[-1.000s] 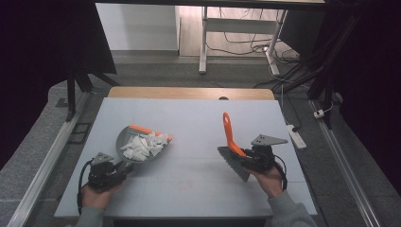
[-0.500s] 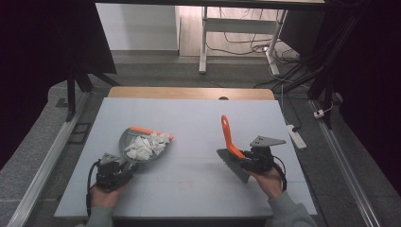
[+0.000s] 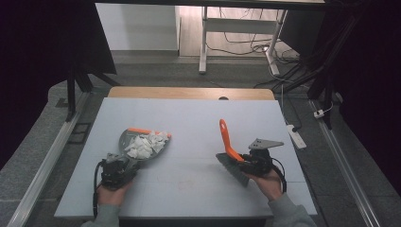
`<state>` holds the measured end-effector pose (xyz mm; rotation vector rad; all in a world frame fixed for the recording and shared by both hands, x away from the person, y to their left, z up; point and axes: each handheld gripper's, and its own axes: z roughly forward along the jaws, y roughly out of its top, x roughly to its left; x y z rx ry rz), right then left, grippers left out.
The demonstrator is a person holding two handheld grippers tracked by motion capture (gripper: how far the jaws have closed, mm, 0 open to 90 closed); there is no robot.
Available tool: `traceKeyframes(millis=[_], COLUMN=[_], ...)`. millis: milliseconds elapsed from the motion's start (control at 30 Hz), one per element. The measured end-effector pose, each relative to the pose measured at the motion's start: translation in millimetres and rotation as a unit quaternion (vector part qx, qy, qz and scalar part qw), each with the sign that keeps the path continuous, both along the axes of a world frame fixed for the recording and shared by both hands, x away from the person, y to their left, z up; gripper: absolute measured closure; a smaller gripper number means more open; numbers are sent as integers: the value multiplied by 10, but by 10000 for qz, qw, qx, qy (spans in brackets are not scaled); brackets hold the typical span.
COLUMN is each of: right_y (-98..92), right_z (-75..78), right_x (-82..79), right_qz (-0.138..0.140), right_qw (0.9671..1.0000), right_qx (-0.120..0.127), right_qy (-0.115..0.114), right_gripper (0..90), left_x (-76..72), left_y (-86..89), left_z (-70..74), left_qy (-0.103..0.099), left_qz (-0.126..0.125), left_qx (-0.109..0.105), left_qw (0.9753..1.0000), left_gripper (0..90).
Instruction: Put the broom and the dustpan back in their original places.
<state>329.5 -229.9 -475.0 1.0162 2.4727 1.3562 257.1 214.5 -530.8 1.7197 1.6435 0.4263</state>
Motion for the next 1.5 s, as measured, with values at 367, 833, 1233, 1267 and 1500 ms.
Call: traceKeyframes(millis=[367,833,1233,1267,1500], right_y=[102,-7,-80,-85,-163], right_z=[-108,-174,-214,-218,-243], right_x=[6,139,245,256,372], right_qz=[115,-120,-339,-363,-573], right_qw=[9995,9989,9974,9973,9947], right_qx=[-293,-433,-600,-607,-664], right_qy=[65,156,187,206,546], right_gripper=[704,701,678,675,622], left_x=[20,14,-24,-26,-27], left_y=[8,3,42,50,95], left_z=[-34,-30,16,20,28], left_qy=[36,43,-132,-145,-160], left_qz=[90,-52,2,-9,-54], left_qx=[34,32,246,270,266], left_qw=[9999,10000,9996,9995,9995], left_gripper=[610,460,368,368,361])
